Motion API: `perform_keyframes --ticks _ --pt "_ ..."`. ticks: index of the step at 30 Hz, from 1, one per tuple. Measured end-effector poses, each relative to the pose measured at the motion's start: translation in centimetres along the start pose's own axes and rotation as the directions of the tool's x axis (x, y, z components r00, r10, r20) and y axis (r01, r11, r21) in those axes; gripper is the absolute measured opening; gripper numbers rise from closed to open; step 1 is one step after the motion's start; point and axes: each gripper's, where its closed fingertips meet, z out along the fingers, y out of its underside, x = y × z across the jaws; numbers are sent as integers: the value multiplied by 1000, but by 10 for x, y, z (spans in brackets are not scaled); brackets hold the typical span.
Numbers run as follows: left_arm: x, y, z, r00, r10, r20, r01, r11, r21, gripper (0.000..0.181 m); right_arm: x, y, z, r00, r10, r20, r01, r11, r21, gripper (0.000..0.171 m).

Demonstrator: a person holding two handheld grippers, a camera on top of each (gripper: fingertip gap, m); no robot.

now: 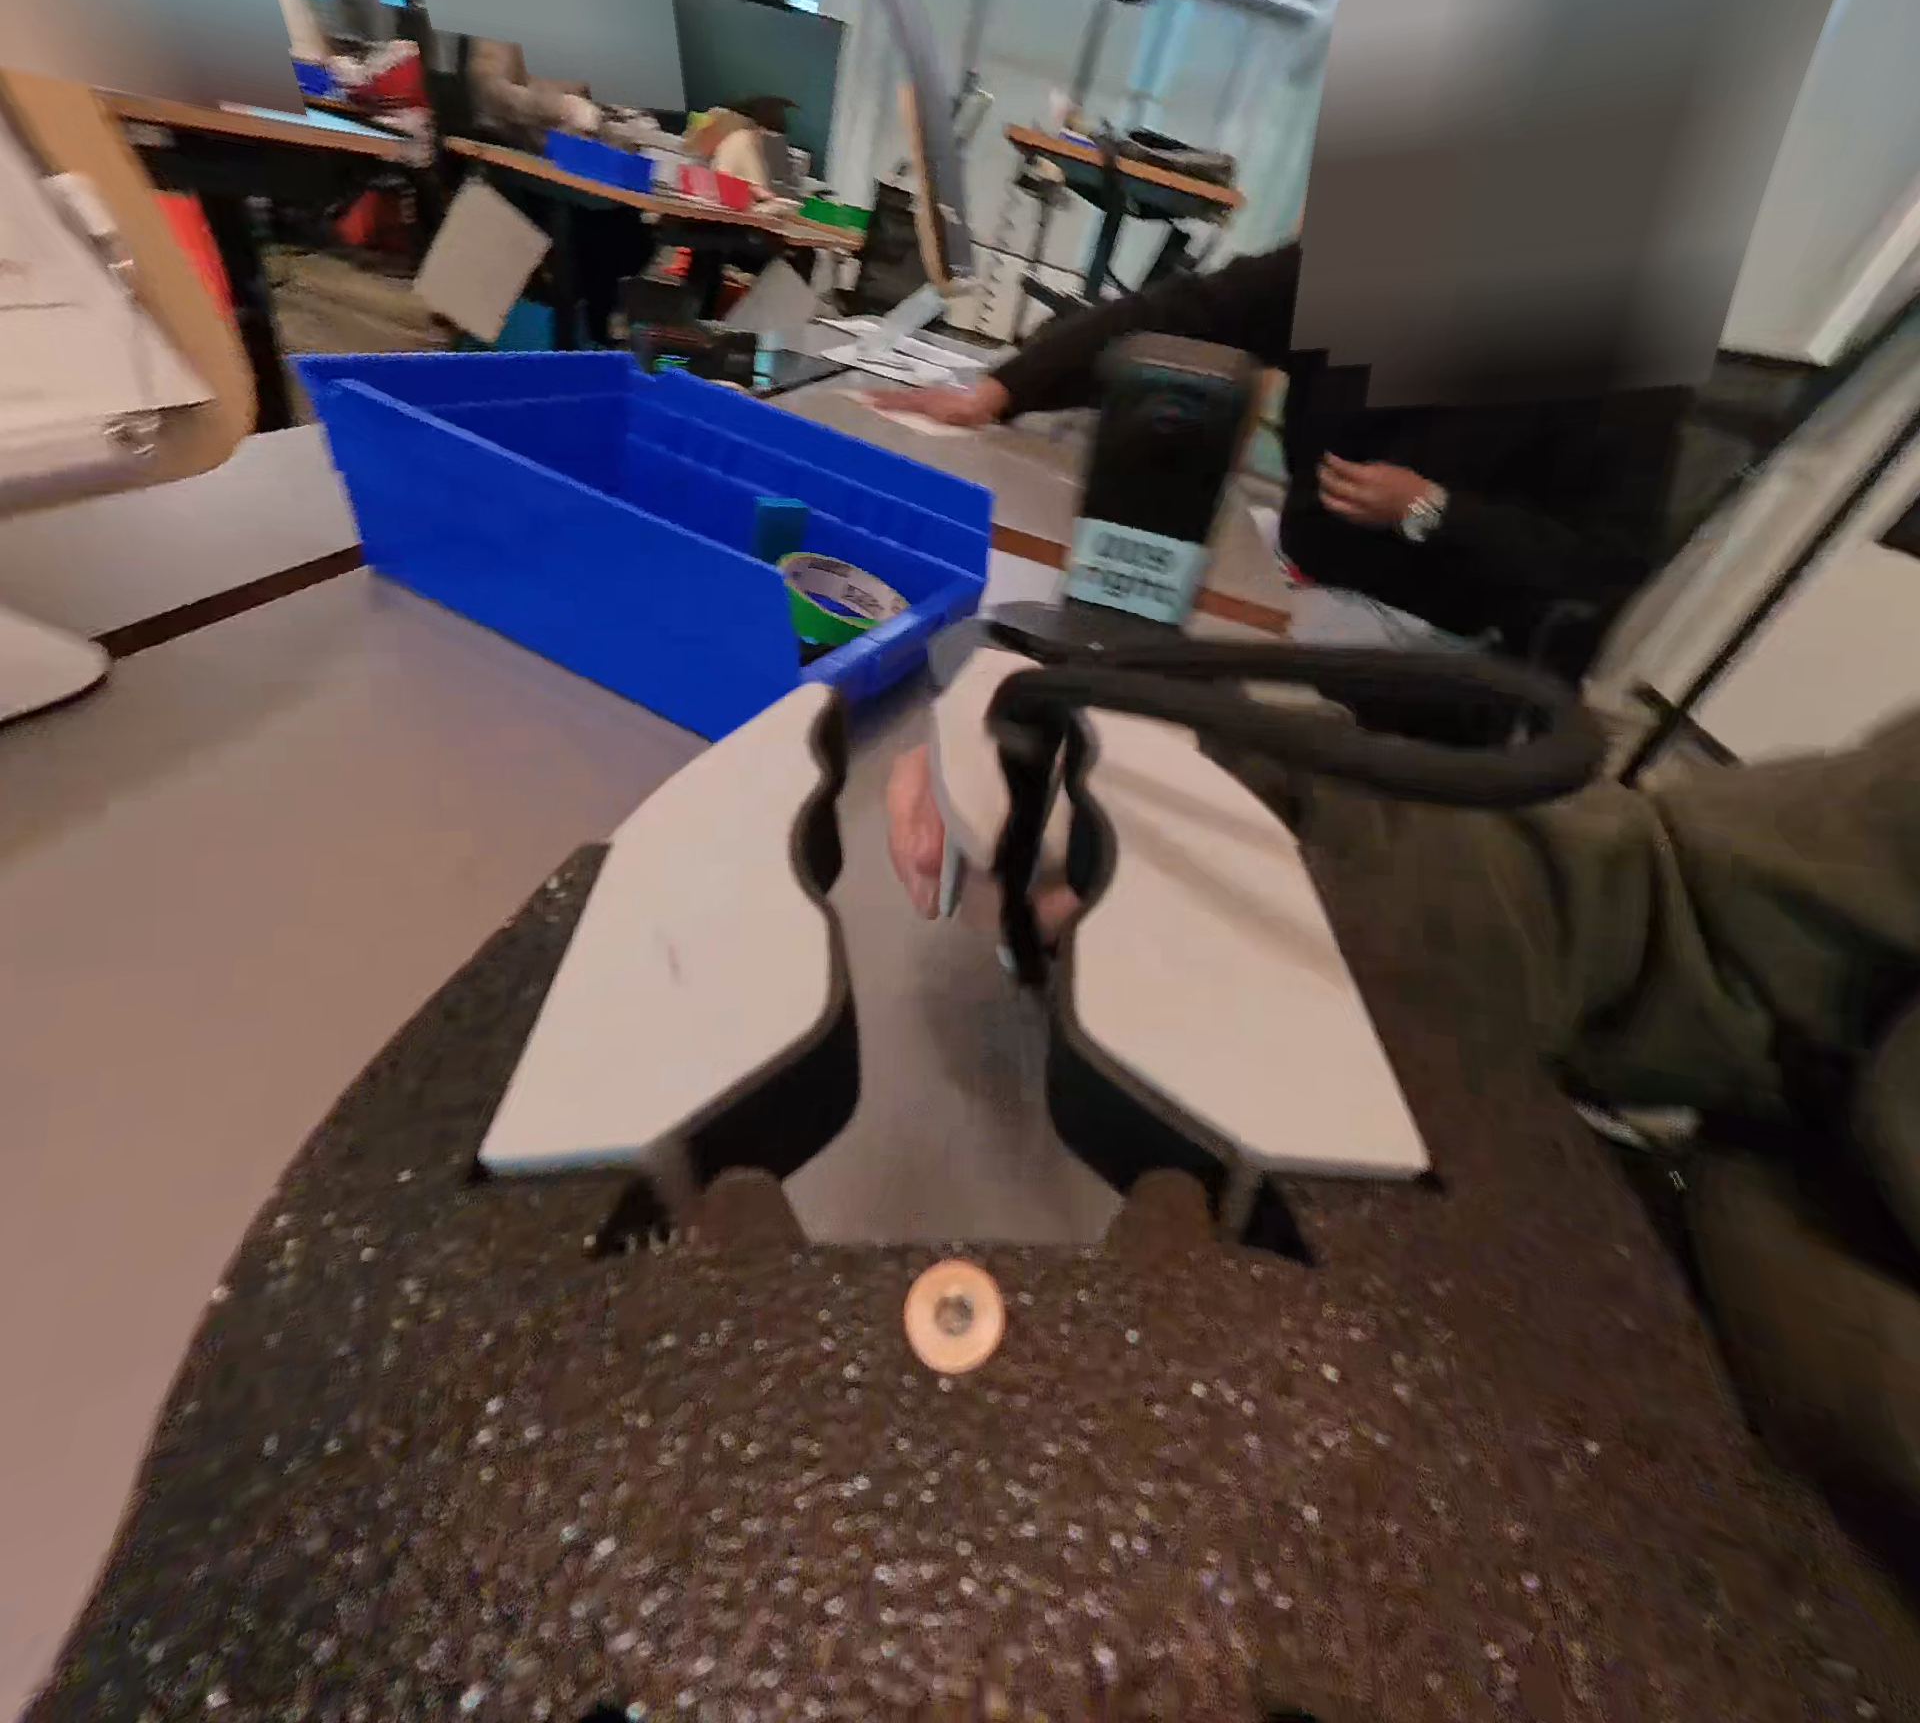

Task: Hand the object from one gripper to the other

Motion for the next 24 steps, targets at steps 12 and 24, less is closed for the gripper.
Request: perform_keyframes --ticks 12,24 --pt "50 -10 -16 944 120 -306 -98 992 85 20 -51 -6 -4 816 372 443 -394 918 -44 3" --pt "-5 -14 -16 994 107 31 -108 994 29 3 15 1 -3 994 19 -107 -14 998 53 48"
